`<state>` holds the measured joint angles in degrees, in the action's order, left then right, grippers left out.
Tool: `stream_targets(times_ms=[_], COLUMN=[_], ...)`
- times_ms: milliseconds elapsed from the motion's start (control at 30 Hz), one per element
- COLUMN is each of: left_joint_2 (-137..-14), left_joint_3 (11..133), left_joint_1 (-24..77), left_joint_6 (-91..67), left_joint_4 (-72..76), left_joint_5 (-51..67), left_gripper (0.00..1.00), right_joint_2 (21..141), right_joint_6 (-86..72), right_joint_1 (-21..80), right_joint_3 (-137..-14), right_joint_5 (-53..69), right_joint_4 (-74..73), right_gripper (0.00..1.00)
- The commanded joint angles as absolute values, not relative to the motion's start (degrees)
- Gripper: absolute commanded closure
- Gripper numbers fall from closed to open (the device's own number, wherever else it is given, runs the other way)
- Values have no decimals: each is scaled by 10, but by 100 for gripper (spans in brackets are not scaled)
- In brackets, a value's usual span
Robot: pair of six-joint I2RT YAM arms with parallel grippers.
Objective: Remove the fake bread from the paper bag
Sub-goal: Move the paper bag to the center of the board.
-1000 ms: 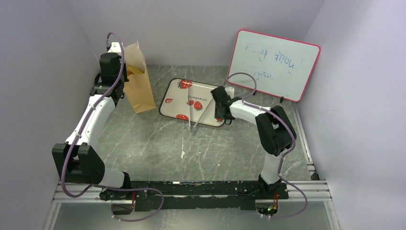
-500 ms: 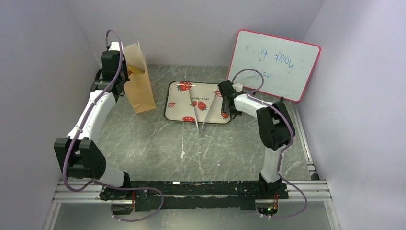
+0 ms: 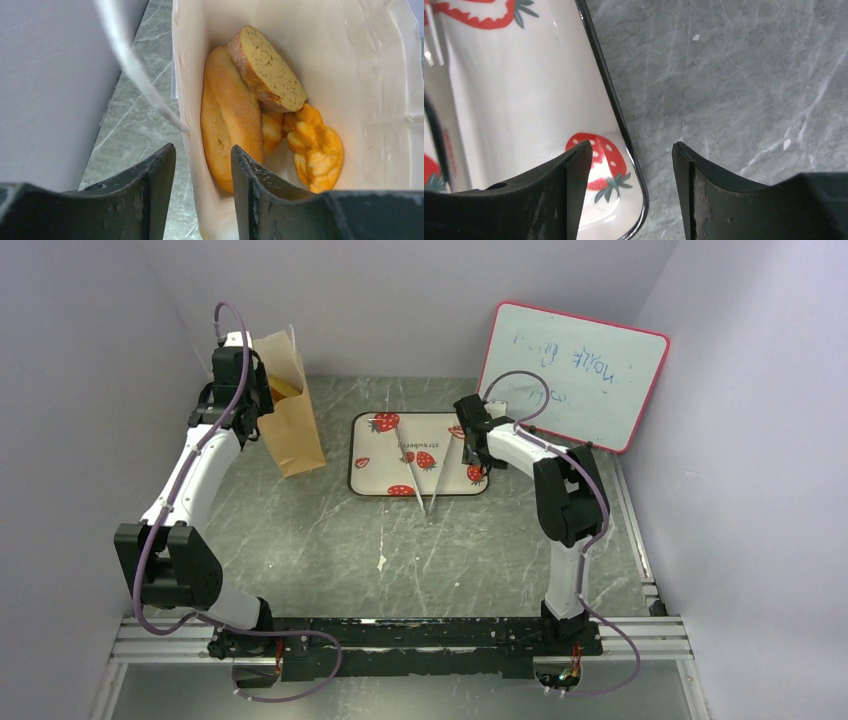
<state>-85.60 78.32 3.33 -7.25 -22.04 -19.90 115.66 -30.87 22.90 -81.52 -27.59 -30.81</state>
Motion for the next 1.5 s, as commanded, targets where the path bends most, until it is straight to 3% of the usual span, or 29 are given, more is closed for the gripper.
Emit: stream_targets(times_ms=[0, 400, 900, 1000, 1067, 1100, 1467], left_joint_2=[-867, -855, -965, -963, -964, -965, -911], left_joint_3=[799, 870, 951, 933, 928, 927, 889], left_joint_1=[17, -22, -25, -28, -28, -28, -18], left_joint_6=[-107, -239, -222, -216, -192, -185, -116], left_joint_4=[-256, -299, -334, -310, -295, -290, -244], left_joint_5=[-174, -115, -143, -144, -143, -143, -149], left_gripper=[59, 48, 51, 62, 87, 92, 93], right_joint_2=[1096, 1029, 998, 999, 1001, 1003, 1022], right_joint_6=[-304, -291, -284, -286, -286, -288, -286], right_joint_1=[244, 279, 337, 352, 367, 374, 402], right_joint_3=[-807, -796, -792, -784, -781, -780, -781], right_joint_5=[-301, -323, -331, -328, -330, -333, -333], right_joint_4=[-323, -333, -344, -342, -340, -340, -335], right_gripper=[39, 37, 37, 37, 37, 37, 36])
